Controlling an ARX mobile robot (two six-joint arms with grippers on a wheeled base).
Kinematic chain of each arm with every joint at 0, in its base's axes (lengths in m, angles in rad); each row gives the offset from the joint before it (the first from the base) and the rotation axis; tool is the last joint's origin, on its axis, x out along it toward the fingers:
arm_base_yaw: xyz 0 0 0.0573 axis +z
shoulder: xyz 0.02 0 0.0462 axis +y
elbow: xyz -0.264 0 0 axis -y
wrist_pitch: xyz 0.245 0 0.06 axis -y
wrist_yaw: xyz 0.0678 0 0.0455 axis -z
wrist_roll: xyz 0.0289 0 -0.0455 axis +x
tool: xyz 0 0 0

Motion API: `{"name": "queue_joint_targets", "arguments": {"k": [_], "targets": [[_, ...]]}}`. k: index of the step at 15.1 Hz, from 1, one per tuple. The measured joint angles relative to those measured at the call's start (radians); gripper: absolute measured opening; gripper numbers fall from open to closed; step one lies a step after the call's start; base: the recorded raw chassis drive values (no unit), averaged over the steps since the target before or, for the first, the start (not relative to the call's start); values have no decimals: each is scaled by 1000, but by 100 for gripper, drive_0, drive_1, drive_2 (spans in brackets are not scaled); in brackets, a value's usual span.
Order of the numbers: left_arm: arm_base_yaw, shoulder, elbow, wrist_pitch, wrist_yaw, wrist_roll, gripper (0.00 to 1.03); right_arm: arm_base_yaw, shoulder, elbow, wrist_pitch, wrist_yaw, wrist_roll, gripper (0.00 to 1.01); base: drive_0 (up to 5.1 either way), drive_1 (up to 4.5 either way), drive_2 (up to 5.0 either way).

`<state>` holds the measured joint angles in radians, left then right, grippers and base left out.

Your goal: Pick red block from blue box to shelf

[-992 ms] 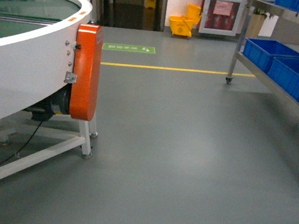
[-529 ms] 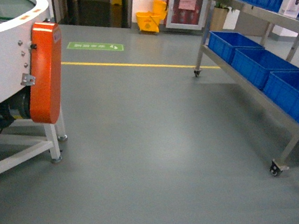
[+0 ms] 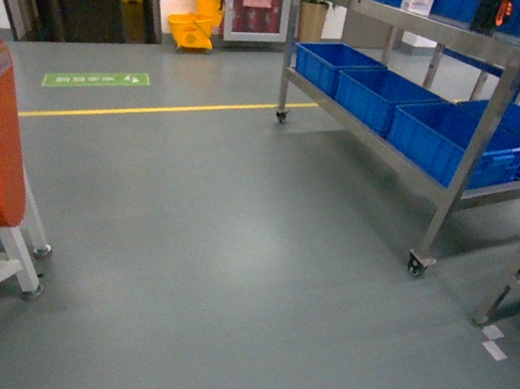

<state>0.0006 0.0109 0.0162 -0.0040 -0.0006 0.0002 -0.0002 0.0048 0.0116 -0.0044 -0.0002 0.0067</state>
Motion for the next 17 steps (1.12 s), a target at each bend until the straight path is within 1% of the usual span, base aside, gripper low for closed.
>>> {"name": "queue_joint_targets", "arguments": {"k": [17], "targets": [[0, 0, 0, 0, 0, 0, 98, 0, 0, 0, 0, 0, 0, 25, -152, -152, -152]]}}
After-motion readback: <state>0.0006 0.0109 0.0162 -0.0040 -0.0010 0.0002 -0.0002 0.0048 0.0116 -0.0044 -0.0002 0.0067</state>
